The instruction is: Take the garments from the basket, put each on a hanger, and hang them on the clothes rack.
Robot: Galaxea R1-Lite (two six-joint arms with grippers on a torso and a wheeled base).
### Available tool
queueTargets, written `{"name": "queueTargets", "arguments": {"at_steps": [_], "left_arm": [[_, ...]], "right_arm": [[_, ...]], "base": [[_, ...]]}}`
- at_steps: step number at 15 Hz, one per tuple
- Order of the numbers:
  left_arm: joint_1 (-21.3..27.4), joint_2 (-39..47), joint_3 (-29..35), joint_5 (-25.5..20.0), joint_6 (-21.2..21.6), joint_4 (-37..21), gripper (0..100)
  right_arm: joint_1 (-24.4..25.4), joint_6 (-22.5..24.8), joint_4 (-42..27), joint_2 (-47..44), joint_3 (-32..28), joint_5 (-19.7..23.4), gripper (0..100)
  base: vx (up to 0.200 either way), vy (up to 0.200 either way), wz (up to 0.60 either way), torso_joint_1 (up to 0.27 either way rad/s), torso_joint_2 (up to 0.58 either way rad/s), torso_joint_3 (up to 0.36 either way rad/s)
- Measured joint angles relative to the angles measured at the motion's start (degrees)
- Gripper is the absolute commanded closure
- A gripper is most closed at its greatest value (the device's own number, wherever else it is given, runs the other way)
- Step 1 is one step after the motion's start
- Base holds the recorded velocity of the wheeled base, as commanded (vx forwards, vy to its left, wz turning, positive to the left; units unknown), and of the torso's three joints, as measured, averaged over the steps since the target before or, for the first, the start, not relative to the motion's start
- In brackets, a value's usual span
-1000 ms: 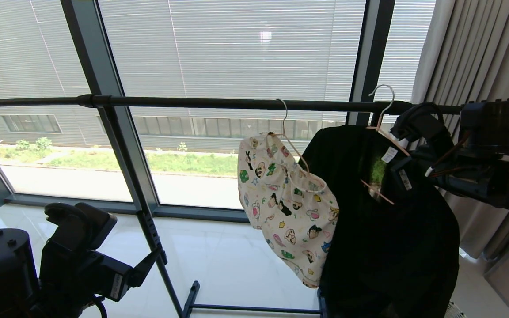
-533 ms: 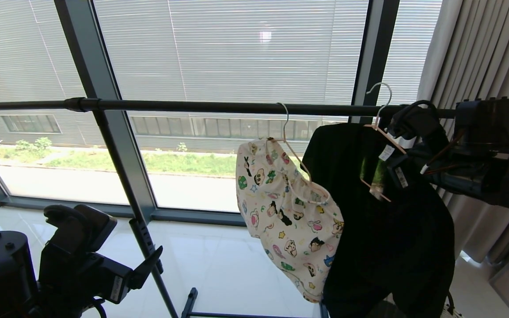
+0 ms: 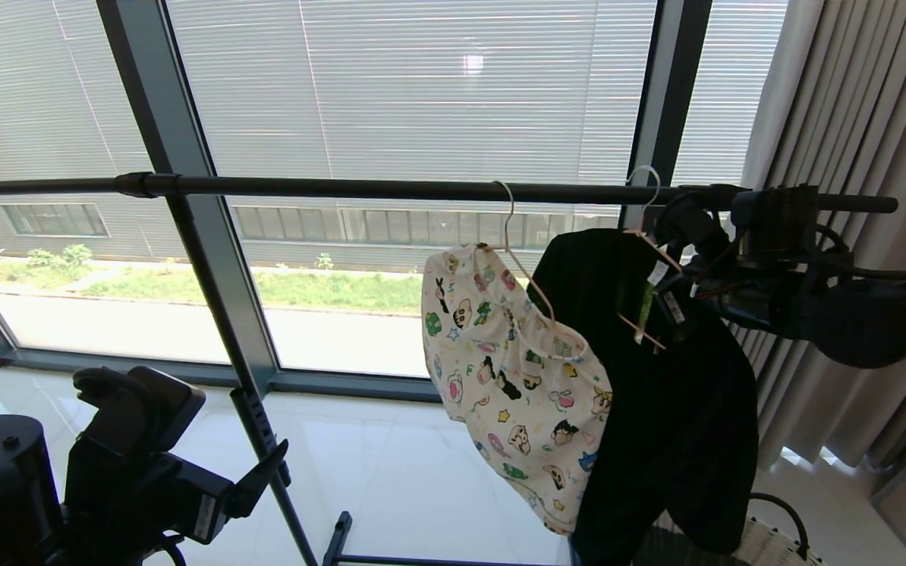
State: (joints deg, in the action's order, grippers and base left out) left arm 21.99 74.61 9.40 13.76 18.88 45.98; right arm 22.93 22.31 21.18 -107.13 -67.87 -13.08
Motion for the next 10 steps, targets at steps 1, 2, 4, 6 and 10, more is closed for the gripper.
{"name": "queueTargets", "arguments": {"at_steps": [1, 2, 4, 6, 10], "left_arm": [[0.1, -0.2, 0.0, 0.0, 0.0, 0.0, 0], [0.2, -0.3, -0.1, 0.0, 0.1, 0.0, 0], [0.3, -0.4, -0.1, 0.0, 0.1, 0.0, 0], [0.3, -0.4, -0.1, 0.0, 0.1, 0.0, 0], [0.3, -0.5, -0.1, 0.0, 0.1, 0.0, 0]], "right_arm": [[-0.1, 0.0, 0.0, -1.1, -1.0, 0.0, 100], [-0.2, 0.0, 0.0, -1.9, -1.4, 0.0, 100], [-0.2, 0.0, 0.0, -2.7, -1.7, 0.0, 100], [-0.2, 0.0, 0.0, -3.1, -1.8, 0.0, 100], [0.4, -0.1, -0.3, -2.6, -1.4, 0.0, 0]], "base": [[0.000, 0.000, 0.00, 0.000, 0.00, 0.000], [0.000, 0.000, 0.00, 0.000, 0.00, 0.000], [0.000, 0.000, 0.00, 0.000, 0.00, 0.000], [0.000, 0.000, 0.00, 0.000, 0.00, 0.000], [0.000, 0.000, 0.00, 0.000, 0.00, 0.000]]}}
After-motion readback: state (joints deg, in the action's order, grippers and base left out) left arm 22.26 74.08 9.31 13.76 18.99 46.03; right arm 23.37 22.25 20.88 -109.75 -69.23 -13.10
